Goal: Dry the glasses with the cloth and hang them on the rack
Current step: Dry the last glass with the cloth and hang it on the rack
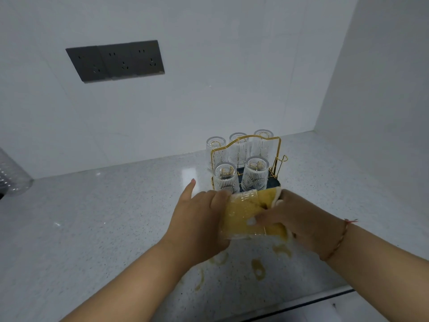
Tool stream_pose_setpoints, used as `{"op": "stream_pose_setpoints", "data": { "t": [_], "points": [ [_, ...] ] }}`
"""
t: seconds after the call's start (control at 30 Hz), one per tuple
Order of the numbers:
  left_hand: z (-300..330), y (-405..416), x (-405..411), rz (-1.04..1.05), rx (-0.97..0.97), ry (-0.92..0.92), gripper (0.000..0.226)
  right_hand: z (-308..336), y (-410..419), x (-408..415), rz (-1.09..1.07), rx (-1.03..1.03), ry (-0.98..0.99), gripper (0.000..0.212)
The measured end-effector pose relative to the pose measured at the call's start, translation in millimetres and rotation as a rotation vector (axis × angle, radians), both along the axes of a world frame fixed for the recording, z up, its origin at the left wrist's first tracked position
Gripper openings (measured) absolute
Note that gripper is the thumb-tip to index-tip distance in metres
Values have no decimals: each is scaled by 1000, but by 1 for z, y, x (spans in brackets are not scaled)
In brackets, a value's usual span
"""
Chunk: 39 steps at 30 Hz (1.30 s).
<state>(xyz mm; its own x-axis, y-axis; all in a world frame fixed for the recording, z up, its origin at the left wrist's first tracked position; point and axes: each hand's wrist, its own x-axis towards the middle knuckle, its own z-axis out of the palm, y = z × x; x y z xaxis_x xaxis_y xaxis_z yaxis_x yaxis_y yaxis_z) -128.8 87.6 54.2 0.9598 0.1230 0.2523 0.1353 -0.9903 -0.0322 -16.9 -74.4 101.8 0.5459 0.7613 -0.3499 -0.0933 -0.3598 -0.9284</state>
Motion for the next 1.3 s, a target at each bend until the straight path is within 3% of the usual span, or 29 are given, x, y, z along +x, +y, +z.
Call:
{"op": "stream_pose_setpoints", "data": {
  "t": [0.07,0.17,0.2,0.27,0.37,0.5,0.6,0.7,0.83,0.97,1.13,1.2,1.3],
  "points": [
    [-3,6,0,13,3,-25,77,5,-4,3,11,66,45,44],
    [-5,12,-2,22,-19,-81,79,9,-10,11,52,235,405,79],
    [-4,13,-3,25,-25,-96,78,10,-10,13,43,273,501,79],
    [-1,12,-2,35,-8,-110,78,7,-7,15,-34,325,541,60],
    [3,11,2,57,52,-138,82,-1,1,8,-104,282,318,39],
    [7,5,8,121,112,-90,83,-12,17,-5,-38,28,-121,35],
    [11,-5,15,211,43,-12,74,-18,33,-8,-184,70,-505,29],
    [23,-15,18,232,-178,-62,56,-20,40,1,-317,175,-685,31],
    [38,-15,19,270,-592,71,63,-16,39,15,-276,303,-764,38],
    [41,-9,24,168,-1349,135,40,-4,35,22,-177,455,-776,41],
    [19,-1,20,-112,-2236,333,70,6,33,28,-88,622,-666,48],
    [11,-3,17,-293,-2373,464,66,11,34,27,-50,667,-628,53],
    [2,-2,16,-422,-2384,505,64,16,37,26,-17,588,-647,50]
  ]
}}
